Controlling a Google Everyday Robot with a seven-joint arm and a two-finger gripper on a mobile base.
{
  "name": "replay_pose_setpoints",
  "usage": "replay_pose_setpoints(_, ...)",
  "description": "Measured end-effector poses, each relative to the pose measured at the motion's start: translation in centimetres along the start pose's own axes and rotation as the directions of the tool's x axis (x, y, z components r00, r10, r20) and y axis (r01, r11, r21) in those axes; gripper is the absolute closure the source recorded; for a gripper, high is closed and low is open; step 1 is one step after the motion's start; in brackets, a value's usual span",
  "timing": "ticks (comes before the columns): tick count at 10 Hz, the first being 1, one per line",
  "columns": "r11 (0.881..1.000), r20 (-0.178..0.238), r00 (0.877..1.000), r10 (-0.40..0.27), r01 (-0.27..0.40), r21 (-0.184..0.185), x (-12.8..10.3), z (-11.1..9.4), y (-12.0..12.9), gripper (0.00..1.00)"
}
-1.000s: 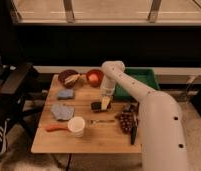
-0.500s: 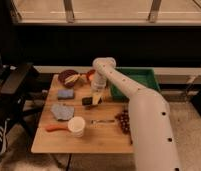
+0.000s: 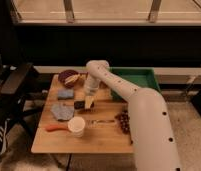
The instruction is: Wipe table surface with eraser
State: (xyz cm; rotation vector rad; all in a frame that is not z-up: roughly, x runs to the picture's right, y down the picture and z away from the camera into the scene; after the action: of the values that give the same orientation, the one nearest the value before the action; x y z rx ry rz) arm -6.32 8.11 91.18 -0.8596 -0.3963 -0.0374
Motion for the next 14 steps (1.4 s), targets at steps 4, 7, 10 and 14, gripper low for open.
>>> replay_pose_setpoints(4,0.992,-0.101,0.988,0.117,-0.12,-0.027,7.3,-0.8,1.8,0.85)
replay_pose_setpoints(7,0.993,-0.145,0.982,0.12,-0.12,0.01,10.6,-2.4,0.2,0.85)
replay_pose_setpoints(10,0.997,-0.141,0.988,0.068,-0.062,0.046,9.6,-3.2,-1.8,0.85)
replay_pose_setpoints(14,0.999,-0.092,0.996,-0.021,0.025,0.048,2.1,-1.9,-2.3,0.85)
